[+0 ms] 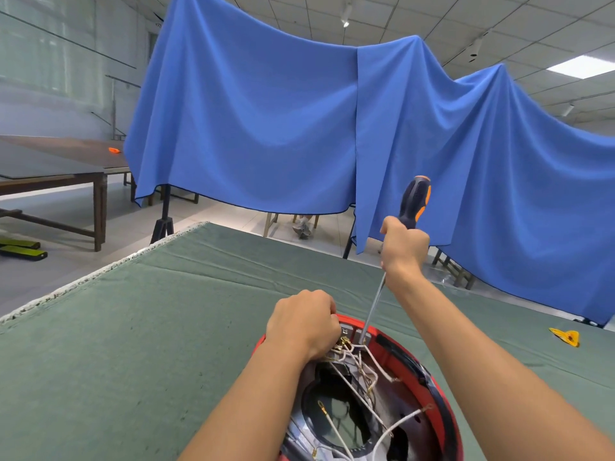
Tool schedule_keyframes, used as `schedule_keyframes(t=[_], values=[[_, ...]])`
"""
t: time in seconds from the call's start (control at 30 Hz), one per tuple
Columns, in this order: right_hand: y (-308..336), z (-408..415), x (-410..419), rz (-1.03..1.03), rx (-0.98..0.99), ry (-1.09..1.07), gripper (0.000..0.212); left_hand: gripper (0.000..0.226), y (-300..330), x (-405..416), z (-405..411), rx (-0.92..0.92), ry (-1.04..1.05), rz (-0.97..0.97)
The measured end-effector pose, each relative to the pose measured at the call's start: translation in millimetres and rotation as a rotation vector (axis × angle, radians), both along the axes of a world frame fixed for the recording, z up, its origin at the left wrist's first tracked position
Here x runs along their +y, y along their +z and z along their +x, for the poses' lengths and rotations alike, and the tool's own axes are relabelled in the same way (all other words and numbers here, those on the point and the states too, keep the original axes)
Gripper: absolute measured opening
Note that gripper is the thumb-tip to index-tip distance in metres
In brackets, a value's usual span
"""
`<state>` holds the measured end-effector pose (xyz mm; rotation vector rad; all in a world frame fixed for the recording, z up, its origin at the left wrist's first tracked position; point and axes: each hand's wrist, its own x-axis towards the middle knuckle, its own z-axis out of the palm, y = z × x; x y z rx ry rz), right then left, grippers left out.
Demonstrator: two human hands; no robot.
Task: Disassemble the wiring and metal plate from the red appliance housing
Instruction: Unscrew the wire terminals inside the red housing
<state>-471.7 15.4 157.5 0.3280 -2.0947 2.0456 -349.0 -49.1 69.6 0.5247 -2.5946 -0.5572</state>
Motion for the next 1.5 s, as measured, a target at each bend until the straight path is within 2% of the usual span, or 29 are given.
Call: schedule_keyframes(t=[0.13,0.37,0.53,0.67,0.83,0.93,1.07,1.23,1.5], values=[[14.3,14.5,14.3,-0.044,0.092,0.021,0.03,0.03,-0.1,3.0,2.9,-0.023,-0.065,-0.009],[14.2,40.9,40.1,0.01,0.232,0.06,0.032,0.021,2.7,5.9,6.3,-0.049,-0.04,-0.026],[13.2,50.3,52.2,-0.029,0.213,0.131,0.033,0.021,7.9,10.4,9.4,-0.078,0.069,0.004],[12.8,52.4,55.9,-0.075,0.208,0.104,0.042,0.013,11.0,24.0,7.7,-0.156,0.176,-0.076],[15.8,58.4,55.8,-0.152,0.208,0.088,0.041,0.023,21.2,35.7,2.1,-0.285,0.217,-0.108],[16.9,63.1,57.6,-0.2,0.248,0.136,0.036,0.01,13.4,42.3,3.6,-0.223,0.243,-0.14],[18.3,67.2,56.4,-0.254,0.262,0.165,0.022,0.028,0.4,40.0,8.0,-0.097,0.257,-0.09],[17.3,71.1,52.0,-0.278,0.235,0.192,0.021,0.027,0.7,34.3,10.8,-0.049,0.192,-0.039],[3.6,75.7,50.5,-0.277,0.318,0.164,0.03,0.024,0.2,29.5,8.6,-0.02,0.162,-0.077]])
